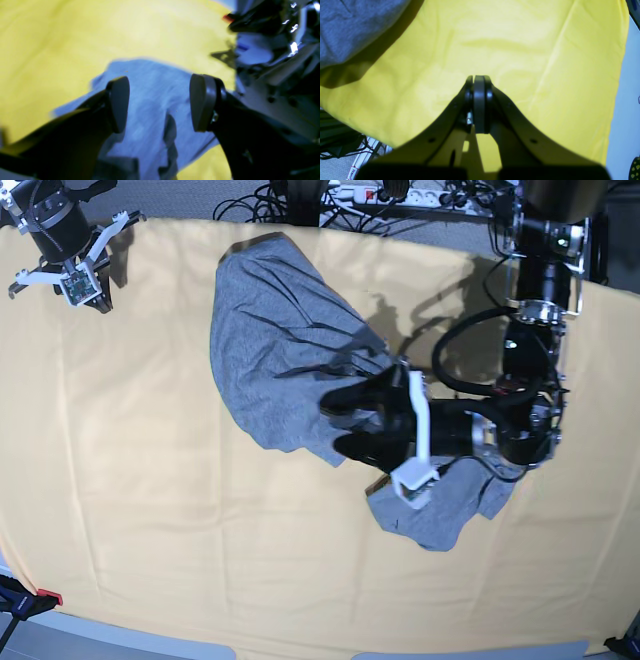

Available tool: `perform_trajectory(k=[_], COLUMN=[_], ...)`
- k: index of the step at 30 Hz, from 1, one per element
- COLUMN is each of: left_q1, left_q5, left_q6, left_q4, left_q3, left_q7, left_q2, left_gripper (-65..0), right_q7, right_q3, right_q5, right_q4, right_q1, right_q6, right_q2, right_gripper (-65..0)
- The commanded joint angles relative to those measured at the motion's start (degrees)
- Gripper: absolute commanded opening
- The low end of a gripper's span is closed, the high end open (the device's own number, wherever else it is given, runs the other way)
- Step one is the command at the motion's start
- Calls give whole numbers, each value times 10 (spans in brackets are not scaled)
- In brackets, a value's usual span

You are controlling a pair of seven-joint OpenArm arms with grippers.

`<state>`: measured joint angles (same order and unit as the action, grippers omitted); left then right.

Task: Layout the t-shirt on the table in an organized manner, then fold the t-shirt properly
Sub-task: 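Pull the shirt with the left gripper, spreading it across the table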

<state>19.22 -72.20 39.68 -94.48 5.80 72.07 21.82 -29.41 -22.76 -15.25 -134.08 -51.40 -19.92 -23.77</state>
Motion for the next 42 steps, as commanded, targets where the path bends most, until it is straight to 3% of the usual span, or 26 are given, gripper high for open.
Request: perform_trajectory(k=[1,4,7,11,17,18,19,21,22,32,35,42], left_q1=[14,14,14,13,14,14,15,15,15,93,113,118], left_q5=[-16,21,125,249,331,351,372,400,402,270,327,485], left_q6=[3,3,3,3,3,3,3,3,3,3,3,3], left_q4=[-9,-9,-9,0,40,49,58,63,62,23,28,128], left_q3=[-4,-4,-3,14,107,125,140,159,160,150,150,150], left_q7=[-11,-12,-51,-169,-201,-221,-241,-269,-272,-275,-312,-472], left_q2=[17,55,77,77,77,77,77,77,76,71,52,-28], left_gripper=[-256,-256,-255,-255,-261,-292,-368,-607,-650,-650,-650,-650], right_q7=[12,11,12,12,11,11,12,12,11,11,11,13], right_q3=[-5,-5,-5,-5,-5,-5,-5,-5,-5,-5,-5,-5], right_q5=[-4,-4,-4,-4,-4,-4,-4,-4,-4,-4,-4,-4], right_q4=[-9,-9,-9,-9,-9,-9,-9,-9,-9,-9,-9,-9], right_q1=[-3,-3,-3,7,8,8,8,8,8,8,8,8], right_q6=[4,5,5,5,6,6,7,6,7,6,7,7], right_q2=[-5,-5,-5,-5,-5,-5,-5,-5,-5,-5,-5,-5], right_gripper=[-650,-650,-650,-650,-650,-650,-650,-650,-650,-650,-650,-650])
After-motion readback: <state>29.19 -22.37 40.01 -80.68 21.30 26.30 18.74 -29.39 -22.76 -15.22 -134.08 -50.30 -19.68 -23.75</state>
